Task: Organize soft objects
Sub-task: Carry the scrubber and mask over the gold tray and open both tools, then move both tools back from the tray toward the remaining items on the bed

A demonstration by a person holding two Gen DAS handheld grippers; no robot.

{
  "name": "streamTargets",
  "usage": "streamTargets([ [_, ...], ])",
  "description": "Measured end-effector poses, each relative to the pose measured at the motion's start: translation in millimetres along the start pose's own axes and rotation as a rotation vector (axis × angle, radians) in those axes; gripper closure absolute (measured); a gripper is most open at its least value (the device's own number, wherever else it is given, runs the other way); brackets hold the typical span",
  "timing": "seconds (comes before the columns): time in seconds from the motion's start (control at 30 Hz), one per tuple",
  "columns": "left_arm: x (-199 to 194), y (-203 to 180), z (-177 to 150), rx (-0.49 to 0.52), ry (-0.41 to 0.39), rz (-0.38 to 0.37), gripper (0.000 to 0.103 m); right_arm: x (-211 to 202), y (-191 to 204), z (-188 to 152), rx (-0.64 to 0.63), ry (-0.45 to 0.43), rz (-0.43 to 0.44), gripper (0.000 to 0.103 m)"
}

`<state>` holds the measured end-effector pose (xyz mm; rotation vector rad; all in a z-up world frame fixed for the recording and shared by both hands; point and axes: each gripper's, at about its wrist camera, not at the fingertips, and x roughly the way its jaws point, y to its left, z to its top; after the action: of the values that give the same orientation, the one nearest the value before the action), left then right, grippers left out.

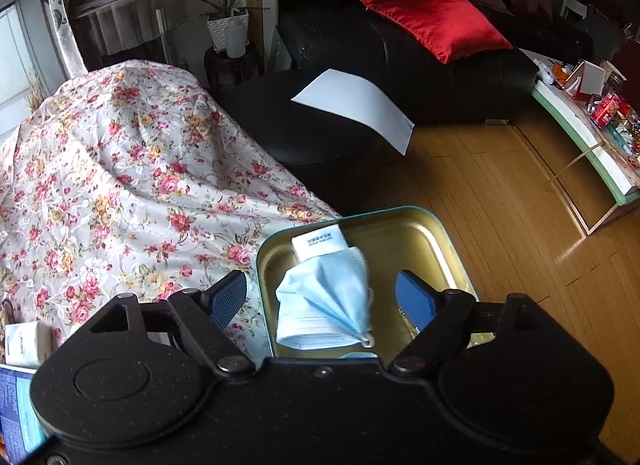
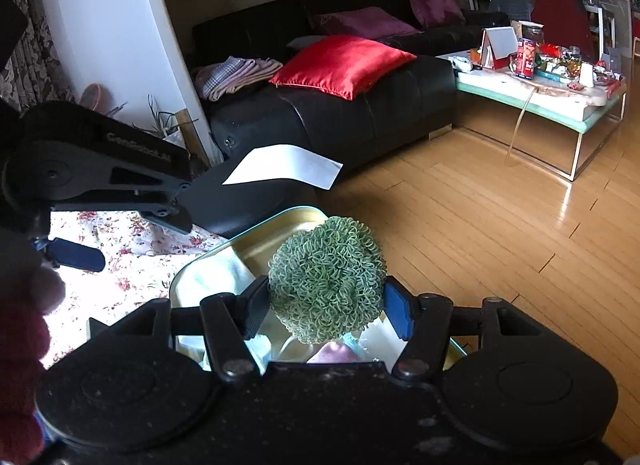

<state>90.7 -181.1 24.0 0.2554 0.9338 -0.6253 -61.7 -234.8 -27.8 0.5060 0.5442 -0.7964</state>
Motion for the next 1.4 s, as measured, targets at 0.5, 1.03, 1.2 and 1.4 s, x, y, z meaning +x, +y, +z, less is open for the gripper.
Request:
streamTargets([
  [0.5, -12.8, 24.7, -21.9, -0.097, -0.007, 0.033, 0.024, 1.5, 7.2, -0.1, -0.089, -0.012, 0.002, 0.026],
  [1.03, -39.5, 34.6, -46.8, -0.087, -0.012, 0.054, 0.021, 8.5, -7.4, 5.1, -0.010, 0.038, 0.010, 0.026],
  [1.2, -50.3, 41.1, -58.2, -0.078, -0.002, 0.068, 0.018, 9.4, -6.1, 2.9, -0.003, 0.048, 0.007, 0.026],
  [1.4, -64.2, 51.4, -77.6, -0.079, 0.009, 0.079, 0.017, 5.8, -3.2, 0.1, -0.031, 0.042, 0.007, 0.025],
])
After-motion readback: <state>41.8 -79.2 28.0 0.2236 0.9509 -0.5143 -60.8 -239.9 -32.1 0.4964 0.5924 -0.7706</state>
